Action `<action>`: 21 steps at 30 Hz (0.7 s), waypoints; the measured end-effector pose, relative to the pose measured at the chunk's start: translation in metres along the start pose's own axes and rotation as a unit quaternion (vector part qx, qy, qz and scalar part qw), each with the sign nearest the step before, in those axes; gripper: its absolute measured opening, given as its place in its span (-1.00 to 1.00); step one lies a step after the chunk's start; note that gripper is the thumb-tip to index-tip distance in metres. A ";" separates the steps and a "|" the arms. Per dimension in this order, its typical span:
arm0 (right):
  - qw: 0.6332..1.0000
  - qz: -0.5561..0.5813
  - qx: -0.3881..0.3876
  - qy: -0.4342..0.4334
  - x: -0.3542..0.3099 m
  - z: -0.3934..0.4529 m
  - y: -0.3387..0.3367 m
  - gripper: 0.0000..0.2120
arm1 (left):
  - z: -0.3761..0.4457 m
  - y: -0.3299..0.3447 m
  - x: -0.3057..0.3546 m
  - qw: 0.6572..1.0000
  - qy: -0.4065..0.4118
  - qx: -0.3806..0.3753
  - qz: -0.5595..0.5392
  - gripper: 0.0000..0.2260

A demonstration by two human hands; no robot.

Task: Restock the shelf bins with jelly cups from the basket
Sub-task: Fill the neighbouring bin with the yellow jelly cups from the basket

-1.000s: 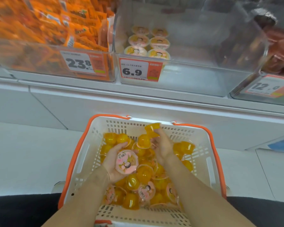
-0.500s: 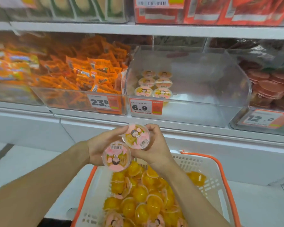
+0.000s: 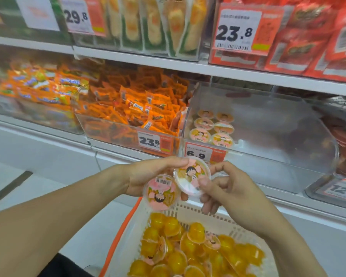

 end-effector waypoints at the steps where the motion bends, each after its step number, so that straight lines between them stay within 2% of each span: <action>1: 1.000 0.000 0.007 0.000 -0.004 -0.001 -0.002 -0.82 | 0.002 0.002 0.003 1.000 0.007 0.001 -0.011 -0.69; 5: 0.991 0.020 0.124 -0.048 -0.024 0.003 -0.022 -0.81 | 0.016 0.014 0.015 0.989 0.043 -0.019 -0.138 -0.47; 6: 0.985 0.041 0.160 -0.051 -0.027 0.006 -0.031 -0.82 | 0.018 0.020 0.021 0.984 0.056 -0.030 -0.166 -0.49; 8: 0.971 0.063 0.227 -0.049 -0.033 0.016 -0.057 -0.83 | 0.022 0.027 0.033 0.975 0.089 -0.033 -0.200 -0.66; 12: 0.945 0.027 0.323 -0.029 -0.027 0.059 -0.120 -0.81 | 0.031 0.015 0.040 0.960 0.103 0.046 -0.255 -0.88; 14: 0.939 0.011 0.345 0.010 -0.009 0.089 -0.149 -0.82 | 0.036 0.006 0.037 0.954 0.103 0.083 -0.268 -0.95; 17: 0.933 0.010 0.344 0.106 0.036 0.132 -0.183 -0.86 | 0.042 -0.002 0.034 0.943 0.112 0.105 -0.297 -0.88; 21: 0.925 0.033 0.314 0.211 0.094 0.164 -0.199 -0.82 | 0.047 0.000 0.033 0.922 0.114 0.089 -0.360 -0.72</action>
Point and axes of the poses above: each hand's wrist, its own z-axis towards the middle knuckle, its own y-axis out of the palm, x = y × z, the point moved 7 cm from there along z, towards the middle knuckle, and after that the axes turned 8 degrees about -y, right-handed, at the moved point
